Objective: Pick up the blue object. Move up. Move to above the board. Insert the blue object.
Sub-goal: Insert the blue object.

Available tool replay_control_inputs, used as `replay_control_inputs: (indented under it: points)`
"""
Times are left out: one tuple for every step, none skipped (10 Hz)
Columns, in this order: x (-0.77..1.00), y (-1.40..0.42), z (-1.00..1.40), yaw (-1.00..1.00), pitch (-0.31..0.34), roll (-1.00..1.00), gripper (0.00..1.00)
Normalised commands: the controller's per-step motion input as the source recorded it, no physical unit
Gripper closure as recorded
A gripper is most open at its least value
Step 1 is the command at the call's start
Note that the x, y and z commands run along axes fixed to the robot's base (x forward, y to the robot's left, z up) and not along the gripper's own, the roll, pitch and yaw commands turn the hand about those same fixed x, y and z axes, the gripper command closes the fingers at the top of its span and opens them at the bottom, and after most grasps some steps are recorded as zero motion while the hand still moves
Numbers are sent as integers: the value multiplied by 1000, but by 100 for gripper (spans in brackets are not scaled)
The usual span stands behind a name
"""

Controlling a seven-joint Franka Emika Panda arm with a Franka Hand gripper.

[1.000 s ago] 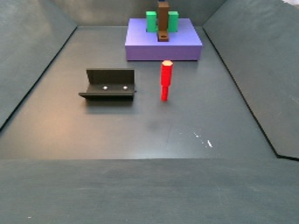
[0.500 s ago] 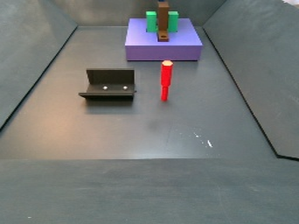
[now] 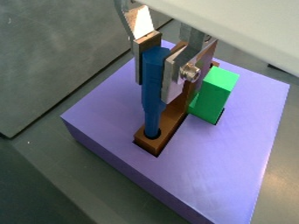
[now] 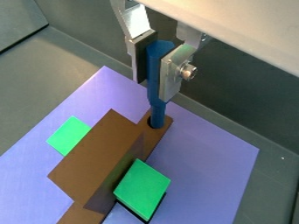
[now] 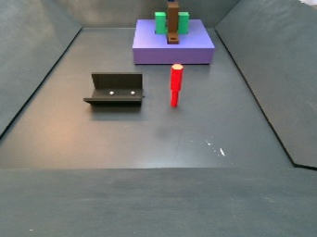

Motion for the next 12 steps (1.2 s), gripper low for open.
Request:
replay_control_inputs:
  points:
    - [69,0,-220,0,0,76,100]
    - [71,0,-280,0,0,96,100]
    - [63,0,-329,0,0,139,100]
    - [89,0,-360,0,4,197,100]
    - [157,-57,-391,0,24,229,100]
    - [211,-109,-420,0,30,246,100]
    - [229,-126,-409,0,30,240,100]
    - [266,-100,-397,-11,41,217,100]
    - [249,-54,-437,-49,34,220,100]
    - [231,0,-406,-54,44,227,100]
    - [100,0,-477,-20,20,169,100]
    - [0,0,0,0,7,0,100]
